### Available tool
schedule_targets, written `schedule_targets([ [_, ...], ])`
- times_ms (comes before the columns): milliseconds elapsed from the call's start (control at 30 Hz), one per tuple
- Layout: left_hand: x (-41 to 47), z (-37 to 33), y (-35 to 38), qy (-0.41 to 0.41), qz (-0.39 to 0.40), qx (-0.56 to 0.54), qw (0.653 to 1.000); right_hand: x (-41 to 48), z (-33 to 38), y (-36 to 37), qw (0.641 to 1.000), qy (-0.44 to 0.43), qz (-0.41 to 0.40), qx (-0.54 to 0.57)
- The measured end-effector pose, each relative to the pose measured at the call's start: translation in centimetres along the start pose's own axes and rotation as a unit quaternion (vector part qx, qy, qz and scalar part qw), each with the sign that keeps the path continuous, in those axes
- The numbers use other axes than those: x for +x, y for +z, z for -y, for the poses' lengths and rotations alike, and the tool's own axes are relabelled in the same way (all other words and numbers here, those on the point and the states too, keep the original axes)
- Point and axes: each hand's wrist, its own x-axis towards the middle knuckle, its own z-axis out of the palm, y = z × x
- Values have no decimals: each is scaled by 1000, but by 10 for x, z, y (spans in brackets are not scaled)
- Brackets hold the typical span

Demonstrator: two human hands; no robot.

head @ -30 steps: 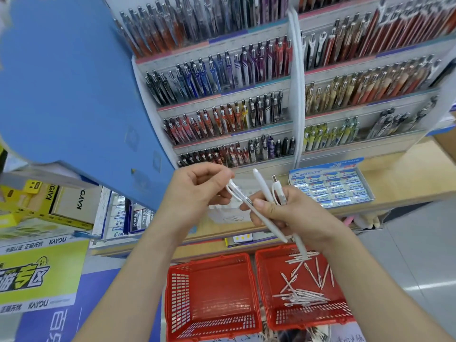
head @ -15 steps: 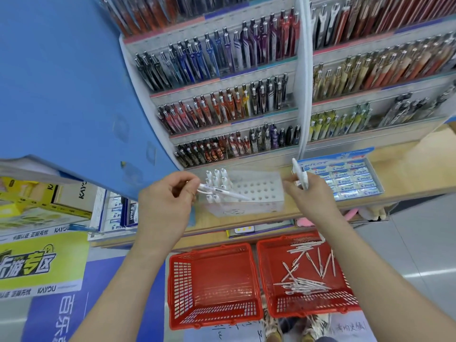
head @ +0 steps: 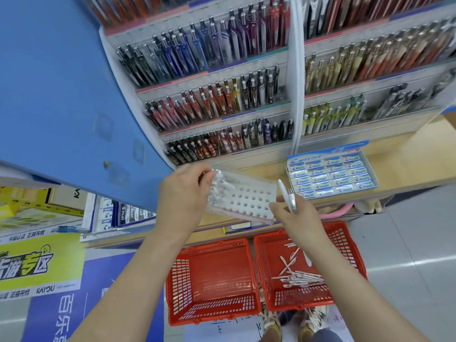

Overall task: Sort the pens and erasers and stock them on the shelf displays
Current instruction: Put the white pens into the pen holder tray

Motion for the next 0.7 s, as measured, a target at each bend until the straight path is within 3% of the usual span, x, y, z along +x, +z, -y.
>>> schedule_targets([
  [200,7,0,19,35,33,57,997,1,-2,-3,1000,-10,7,-1],
  [467,17,2,25,51,5,64,997,1,0,-2,1000,-14,3,6],
  [700,19,3,33,54,48,62,995,4,0,-3,1000,-7,4,15],
])
